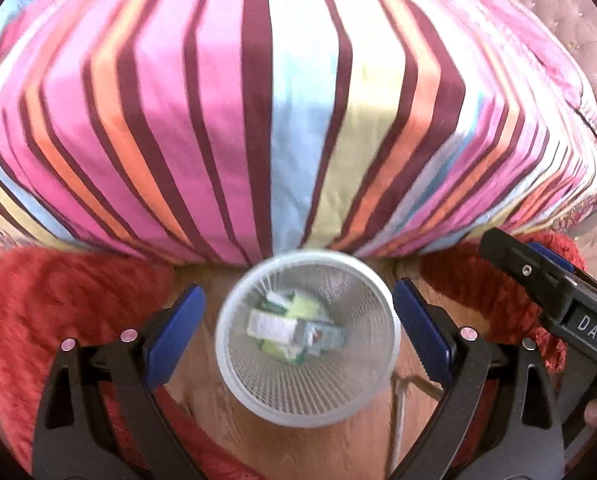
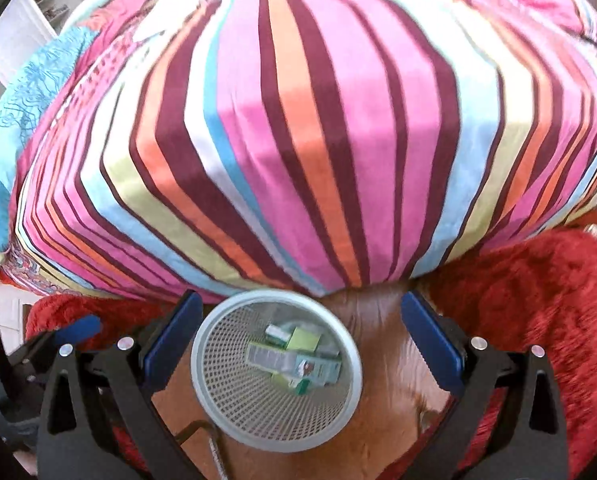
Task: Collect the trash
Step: 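Raise both tools from the wastebasket back toward the packets on the bed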
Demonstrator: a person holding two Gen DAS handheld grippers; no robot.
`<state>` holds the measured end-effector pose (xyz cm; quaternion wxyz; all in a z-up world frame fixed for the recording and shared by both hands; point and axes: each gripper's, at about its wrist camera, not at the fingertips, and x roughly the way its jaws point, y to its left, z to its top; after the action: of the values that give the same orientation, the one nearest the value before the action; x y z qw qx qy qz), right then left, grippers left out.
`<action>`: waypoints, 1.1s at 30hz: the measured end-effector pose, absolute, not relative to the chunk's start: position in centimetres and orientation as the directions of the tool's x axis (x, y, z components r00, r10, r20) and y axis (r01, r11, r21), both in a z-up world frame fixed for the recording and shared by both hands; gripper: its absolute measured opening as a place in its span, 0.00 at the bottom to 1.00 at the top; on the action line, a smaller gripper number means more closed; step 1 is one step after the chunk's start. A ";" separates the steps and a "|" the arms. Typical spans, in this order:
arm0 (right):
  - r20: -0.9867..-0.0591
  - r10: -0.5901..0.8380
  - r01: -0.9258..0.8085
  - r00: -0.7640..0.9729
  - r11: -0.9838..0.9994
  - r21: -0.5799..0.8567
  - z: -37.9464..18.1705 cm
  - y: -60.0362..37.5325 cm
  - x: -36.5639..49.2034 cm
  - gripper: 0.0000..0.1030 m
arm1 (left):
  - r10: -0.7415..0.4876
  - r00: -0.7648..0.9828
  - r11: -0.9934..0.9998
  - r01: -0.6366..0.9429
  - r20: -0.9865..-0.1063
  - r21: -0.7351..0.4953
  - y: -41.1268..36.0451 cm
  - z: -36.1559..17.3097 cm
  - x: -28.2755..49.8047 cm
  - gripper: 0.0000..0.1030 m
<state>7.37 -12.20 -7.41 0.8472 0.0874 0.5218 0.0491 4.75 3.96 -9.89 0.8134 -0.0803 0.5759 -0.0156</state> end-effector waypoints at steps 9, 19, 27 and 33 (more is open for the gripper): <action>-0.785 0.192 -0.050 0.590 0.978 0.202 -4.5 -13.2 7.7 0.93 | -0.062 0.537 0.988 -0.086 -0.841 -0.128 5.5 -5.1 5.2 0.89; -0.743 0.167 -0.043 0.648 0.982 0.183 -2.2 -14.5 9.3 0.93 | 0.006 0.604 0.995 -0.083 -0.797 -0.055 6.1 -3.0 7.6 0.89; -0.696 0.150 -0.023 0.702 0.982 0.188 0.3 -15.4 12.2 0.93 | 0.018 0.621 0.991 -0.117 -0.784 -0.070 7.1 -1.6 11.6 0.89; -0.668 0.157 -0.021 0.727 0.978 0.208 2.1 -15.5 15.6 0.93 | -0.001 0.653 0.989 -0.110 -0.757 -0.096 7.0 0.2 15.3 0.89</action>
<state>15.58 -15.54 2.05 0.9245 0.0934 0.3664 0.0482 15.27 6.99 0.15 0.9068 -0.0665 0.4152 0.0300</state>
